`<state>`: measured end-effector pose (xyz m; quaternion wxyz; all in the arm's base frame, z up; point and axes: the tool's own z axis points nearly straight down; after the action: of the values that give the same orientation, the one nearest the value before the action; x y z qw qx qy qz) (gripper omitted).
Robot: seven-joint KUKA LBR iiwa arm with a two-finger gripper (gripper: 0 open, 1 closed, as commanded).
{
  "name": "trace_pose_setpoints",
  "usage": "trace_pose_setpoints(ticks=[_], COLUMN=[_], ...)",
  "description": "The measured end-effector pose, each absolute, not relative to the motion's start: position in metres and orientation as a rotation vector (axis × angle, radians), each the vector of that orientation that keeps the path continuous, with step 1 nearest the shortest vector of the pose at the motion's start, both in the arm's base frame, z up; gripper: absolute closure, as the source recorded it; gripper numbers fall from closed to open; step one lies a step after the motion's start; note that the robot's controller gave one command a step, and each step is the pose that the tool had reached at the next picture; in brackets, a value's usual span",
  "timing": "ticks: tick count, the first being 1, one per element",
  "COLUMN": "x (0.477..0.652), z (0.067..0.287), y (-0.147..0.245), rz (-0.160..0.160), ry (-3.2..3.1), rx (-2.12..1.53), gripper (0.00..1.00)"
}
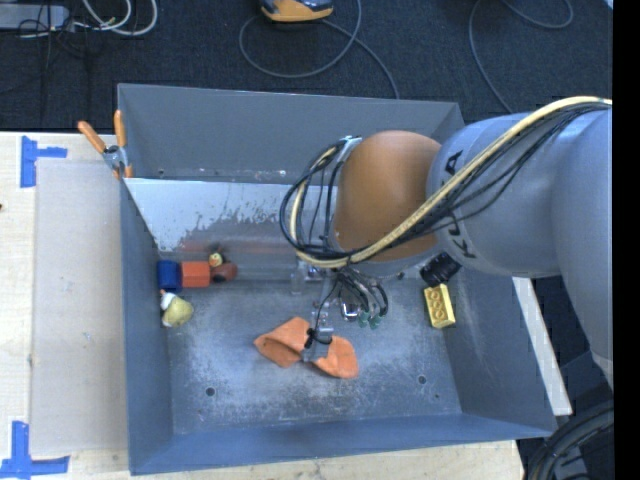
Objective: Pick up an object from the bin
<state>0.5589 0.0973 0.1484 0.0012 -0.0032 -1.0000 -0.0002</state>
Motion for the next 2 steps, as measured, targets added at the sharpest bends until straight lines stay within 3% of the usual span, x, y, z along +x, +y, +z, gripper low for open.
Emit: trace_pose_setpoints(ticks=[1, 2], x=[0.559, 0.563], z=[0.148, 0.107], y=[0.097, 0.075], rz=[-0.001, -0.002], ry=[-3.139, -3.141], rx=[-0.010, 0.121], gripper=[0.00, 0.00])
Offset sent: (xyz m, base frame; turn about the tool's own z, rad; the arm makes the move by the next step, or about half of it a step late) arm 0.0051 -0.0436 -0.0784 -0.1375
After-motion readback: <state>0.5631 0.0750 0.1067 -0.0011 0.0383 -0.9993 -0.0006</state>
